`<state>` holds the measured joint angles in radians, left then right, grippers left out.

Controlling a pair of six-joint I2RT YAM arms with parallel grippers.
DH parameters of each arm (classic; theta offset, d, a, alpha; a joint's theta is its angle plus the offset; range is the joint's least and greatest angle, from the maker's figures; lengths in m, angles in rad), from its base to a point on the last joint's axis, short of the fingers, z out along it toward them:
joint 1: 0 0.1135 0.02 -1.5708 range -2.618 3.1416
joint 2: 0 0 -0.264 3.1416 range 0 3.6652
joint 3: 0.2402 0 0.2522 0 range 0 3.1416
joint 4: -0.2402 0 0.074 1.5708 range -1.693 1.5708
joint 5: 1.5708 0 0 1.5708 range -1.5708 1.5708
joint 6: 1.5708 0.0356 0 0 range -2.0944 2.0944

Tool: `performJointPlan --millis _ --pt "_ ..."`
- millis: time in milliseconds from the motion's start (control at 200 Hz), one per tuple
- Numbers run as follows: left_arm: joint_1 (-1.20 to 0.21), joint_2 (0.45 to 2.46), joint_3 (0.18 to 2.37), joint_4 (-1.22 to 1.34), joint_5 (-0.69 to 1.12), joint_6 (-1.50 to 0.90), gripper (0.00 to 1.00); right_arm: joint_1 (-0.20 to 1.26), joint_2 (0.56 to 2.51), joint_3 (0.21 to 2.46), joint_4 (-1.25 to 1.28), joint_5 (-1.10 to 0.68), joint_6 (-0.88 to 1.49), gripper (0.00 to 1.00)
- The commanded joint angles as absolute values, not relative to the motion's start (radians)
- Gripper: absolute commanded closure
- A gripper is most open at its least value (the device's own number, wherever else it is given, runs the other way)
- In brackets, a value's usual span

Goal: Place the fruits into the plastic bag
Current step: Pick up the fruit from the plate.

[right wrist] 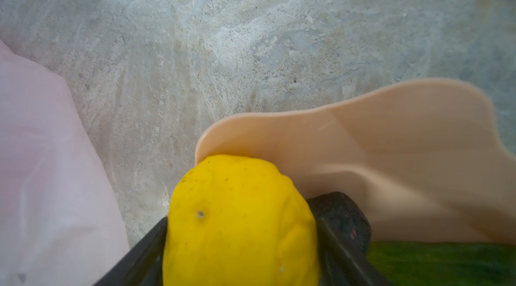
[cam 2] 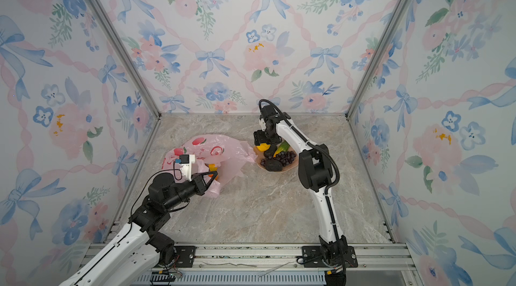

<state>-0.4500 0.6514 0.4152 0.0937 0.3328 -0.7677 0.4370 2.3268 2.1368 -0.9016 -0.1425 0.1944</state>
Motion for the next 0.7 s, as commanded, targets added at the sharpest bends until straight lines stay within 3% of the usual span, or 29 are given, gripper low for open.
performJointPlan --millis 0,115,325,695 --pt "-0.442 0.641 0.416 0.077 0.333 -0.755 1.0 0.425 2.34 2.159 -0.921 -0.147 0.189 0.29" --pt "-0.441 0.64 0.417 0.077 0.333 -0.756 1.0 0.421 2.321 2.145 -0.913 -0.146 0.191 0.36" --pt "-0.439 0.648 0.42 0.081 0.336 -0.755 1.0 0.406 2.252 2.092 -0.876 -0.157 0.206 0.37" --pt "-0.438 0.682 0.439 0.101 0.354 -0.757 1.0 0.309 2.046 1.885 -0.684 -0.396 0.349 0.38"
